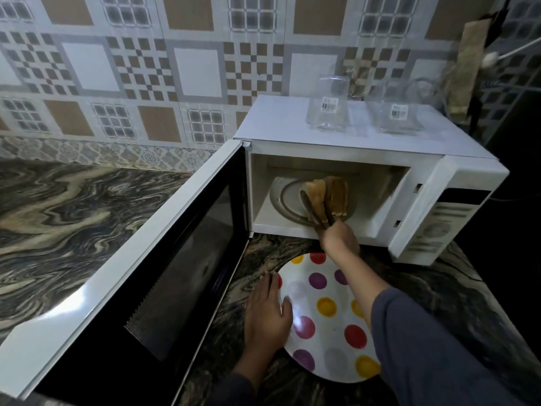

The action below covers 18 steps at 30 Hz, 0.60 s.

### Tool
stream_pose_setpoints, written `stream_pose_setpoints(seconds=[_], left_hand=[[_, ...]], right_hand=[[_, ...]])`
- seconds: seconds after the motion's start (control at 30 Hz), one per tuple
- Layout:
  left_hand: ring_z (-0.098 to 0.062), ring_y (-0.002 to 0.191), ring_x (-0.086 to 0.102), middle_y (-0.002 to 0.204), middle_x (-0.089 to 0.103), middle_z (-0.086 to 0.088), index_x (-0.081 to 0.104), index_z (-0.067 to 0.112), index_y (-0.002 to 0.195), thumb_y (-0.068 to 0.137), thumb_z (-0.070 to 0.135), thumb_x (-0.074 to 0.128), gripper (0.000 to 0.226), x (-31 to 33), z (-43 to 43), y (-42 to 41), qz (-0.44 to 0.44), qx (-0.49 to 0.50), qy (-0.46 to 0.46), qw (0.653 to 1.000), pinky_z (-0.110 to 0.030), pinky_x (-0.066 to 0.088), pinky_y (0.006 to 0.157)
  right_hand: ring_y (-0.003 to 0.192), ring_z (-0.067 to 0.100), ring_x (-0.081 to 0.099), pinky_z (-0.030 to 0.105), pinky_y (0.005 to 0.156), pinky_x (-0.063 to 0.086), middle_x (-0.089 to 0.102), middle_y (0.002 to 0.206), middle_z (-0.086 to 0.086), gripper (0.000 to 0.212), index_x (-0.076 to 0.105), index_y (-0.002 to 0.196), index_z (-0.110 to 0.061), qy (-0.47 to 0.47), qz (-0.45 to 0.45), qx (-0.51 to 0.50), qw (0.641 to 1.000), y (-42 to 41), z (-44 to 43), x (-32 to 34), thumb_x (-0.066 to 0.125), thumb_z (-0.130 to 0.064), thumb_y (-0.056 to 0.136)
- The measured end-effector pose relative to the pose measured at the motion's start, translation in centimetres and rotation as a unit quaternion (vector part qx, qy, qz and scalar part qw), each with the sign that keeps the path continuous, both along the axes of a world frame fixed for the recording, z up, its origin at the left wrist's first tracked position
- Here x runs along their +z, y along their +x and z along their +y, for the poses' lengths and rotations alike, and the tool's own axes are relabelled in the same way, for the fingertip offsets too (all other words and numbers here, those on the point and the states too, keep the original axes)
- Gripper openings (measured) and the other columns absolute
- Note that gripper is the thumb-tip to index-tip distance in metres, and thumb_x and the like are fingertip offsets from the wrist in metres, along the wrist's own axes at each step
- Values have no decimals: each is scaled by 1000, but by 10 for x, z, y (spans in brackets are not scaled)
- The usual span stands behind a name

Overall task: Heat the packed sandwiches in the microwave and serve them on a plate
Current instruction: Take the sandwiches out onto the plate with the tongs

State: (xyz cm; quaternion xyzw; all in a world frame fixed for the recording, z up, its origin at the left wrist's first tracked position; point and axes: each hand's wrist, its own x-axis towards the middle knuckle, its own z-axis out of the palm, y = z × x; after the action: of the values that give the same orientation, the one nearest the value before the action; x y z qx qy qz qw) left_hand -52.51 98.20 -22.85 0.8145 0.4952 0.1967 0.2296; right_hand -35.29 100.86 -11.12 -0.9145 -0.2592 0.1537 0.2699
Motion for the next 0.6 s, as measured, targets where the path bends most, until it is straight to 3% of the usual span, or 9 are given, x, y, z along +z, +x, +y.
stream_pose_setpoints(seconds=[0.17,0.27,0.33,0.47,0.6], left_hand=[[-11,145,12,157,17,3,16,22,148,74,56,5,82,3,0,0,21,-12,-1,1000,-18,-4,111],[-13,145,12,157,16,-1,16,18,148,90,45,25,65,6,-1,1,25,-20,-7,999,-22,0,115],[-15,145,15,157,18,-2,18,16,148,90,42,28,64,11,-4,1,18,-22,-9,1000,-26,5,117],[-20,143,21,155,23,-7,21,12,147,92,36,34,61,13,-6,-1,21,-20,-11,1000,-30,11,117],[-18,143,21,156,22,-4,20,13,148,91,34,32,61,13,-10,-2,29,-8,-28,999,-32,12,117]], right_hand=[[107,33,57,35,77,43,61,116,10,36,53,116,-14,68,38,-11,997,-24,-45,0,51,-40,91],[99,27,60,34,74,47,62,111,6,36,53,112,-14,71,29,-13,997,-36,-81,-14,51,-42,91],[101,27,60,36,79,49,63,112,6,40,52,115,-15,82,16,-20,996,-41,-105,-25,50,-45,90],[110,30,58,38,86,48,60,122,7,46,50,124,-17,61,3,-62,996,-44,-147,-38,51,-46,89],[98,31,62,38,79,51,63,111,10,42,53,112,-14,28,12,-111,993,-47,-183,-50,51,-49,88]])
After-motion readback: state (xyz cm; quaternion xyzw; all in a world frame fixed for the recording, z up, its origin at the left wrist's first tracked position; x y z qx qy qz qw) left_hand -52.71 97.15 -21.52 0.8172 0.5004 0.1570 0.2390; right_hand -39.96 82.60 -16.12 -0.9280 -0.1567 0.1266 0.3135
